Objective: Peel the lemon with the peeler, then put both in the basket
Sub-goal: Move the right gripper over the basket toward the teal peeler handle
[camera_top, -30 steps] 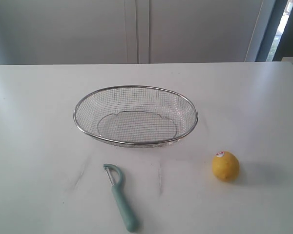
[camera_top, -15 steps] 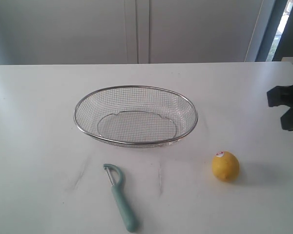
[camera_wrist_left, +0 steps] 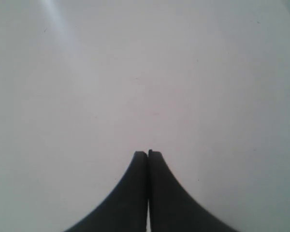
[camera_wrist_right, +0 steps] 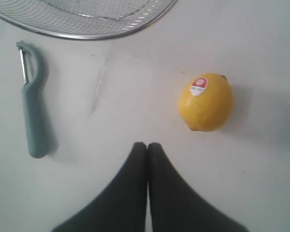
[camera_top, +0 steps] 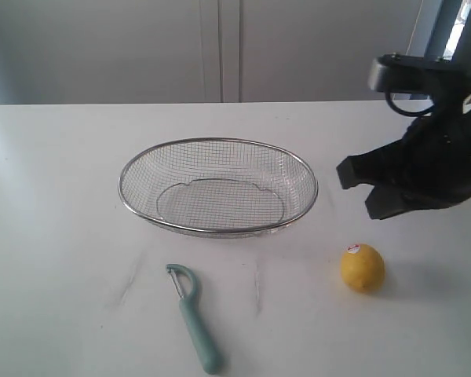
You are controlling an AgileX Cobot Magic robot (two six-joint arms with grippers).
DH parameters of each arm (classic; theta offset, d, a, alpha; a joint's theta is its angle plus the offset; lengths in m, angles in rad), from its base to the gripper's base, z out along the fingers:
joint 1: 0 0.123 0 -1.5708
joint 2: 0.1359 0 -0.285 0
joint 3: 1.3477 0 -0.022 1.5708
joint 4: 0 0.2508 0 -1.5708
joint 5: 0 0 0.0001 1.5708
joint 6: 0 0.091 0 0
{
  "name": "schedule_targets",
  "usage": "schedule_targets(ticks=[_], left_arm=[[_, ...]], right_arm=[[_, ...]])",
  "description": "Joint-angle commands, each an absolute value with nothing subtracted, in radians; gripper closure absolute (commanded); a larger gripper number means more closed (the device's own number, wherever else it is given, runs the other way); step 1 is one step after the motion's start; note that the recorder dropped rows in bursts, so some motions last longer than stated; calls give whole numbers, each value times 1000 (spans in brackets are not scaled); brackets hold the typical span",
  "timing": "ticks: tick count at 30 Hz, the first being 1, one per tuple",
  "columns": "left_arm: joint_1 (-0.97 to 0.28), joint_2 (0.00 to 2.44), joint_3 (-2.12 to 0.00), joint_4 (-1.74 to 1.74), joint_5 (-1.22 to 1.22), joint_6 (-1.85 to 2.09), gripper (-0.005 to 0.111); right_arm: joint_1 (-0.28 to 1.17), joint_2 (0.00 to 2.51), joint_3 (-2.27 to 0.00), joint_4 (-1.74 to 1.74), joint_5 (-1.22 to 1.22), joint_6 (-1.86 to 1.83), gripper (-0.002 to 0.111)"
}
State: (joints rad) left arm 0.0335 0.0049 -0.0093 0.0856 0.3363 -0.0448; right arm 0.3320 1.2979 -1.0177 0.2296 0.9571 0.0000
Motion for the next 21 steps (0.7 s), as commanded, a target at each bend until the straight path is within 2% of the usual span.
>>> schedule_targets(ticks=[1, 21], left_arm=[[38, 0, 0, 84, 353, -48, 107], [38, 0, 0, 84, 353, -48, 107]], right_arm=[[412, 1353, -1064, 233, 943, 27, 108], [738, 1597, -1226, 232, 933, 57, 108]])
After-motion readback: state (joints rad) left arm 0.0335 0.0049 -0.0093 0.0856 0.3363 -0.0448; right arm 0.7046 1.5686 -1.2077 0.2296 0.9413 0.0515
